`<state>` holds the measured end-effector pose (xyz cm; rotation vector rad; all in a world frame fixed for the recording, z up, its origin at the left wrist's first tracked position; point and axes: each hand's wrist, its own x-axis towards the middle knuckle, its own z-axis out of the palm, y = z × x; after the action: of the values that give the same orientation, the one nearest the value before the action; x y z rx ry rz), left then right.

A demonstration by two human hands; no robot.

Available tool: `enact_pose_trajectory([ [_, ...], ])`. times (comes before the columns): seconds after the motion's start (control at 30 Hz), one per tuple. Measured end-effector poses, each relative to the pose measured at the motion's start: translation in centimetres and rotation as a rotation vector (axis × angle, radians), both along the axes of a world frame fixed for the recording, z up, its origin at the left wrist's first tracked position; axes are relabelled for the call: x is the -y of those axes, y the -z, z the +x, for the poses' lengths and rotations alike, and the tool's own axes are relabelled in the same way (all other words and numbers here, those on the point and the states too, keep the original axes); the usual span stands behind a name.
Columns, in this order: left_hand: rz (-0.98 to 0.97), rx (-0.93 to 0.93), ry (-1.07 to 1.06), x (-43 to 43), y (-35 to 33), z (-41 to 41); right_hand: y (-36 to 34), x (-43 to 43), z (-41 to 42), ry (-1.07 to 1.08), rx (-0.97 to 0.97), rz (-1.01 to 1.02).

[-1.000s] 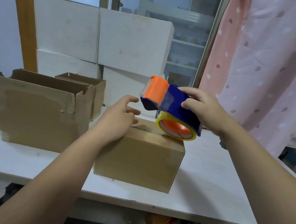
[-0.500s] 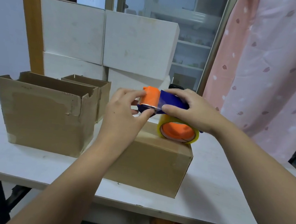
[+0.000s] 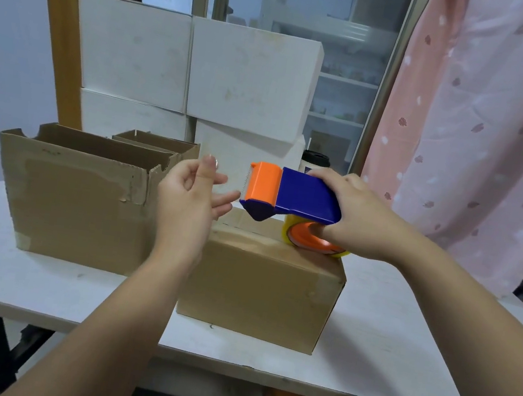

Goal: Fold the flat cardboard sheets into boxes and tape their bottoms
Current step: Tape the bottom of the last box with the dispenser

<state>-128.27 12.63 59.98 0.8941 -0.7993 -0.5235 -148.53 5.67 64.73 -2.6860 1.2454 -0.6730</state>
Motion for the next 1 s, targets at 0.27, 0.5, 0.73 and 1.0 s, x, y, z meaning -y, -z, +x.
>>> enact_pose_trajectory([
  [0.27, 0.069, -0.281, 0.265, -0.6, -0.8, 1.6, 0.4, 0.2, 0.1, 0.059, 0.007, -0.062],
  [0.5, 0.127, -0.415, 0.379, -0.5, -0.8, 2.6, 0.8, 0.2, -0.1, 0.077, 0.03, -0.059],
  [0.73, 0.152, -0.139, 0.189, -0.3, 0.1, 2.4, 1.1, 0.2, 0.1, 0.08, 0.065, -0.075],
  [1.0, 0.203, -0.016, -0.01, 0.5, 2.1, 2.3, 1.3, -0.7, -0.2, 0.102, 0.312, -0.149],
])
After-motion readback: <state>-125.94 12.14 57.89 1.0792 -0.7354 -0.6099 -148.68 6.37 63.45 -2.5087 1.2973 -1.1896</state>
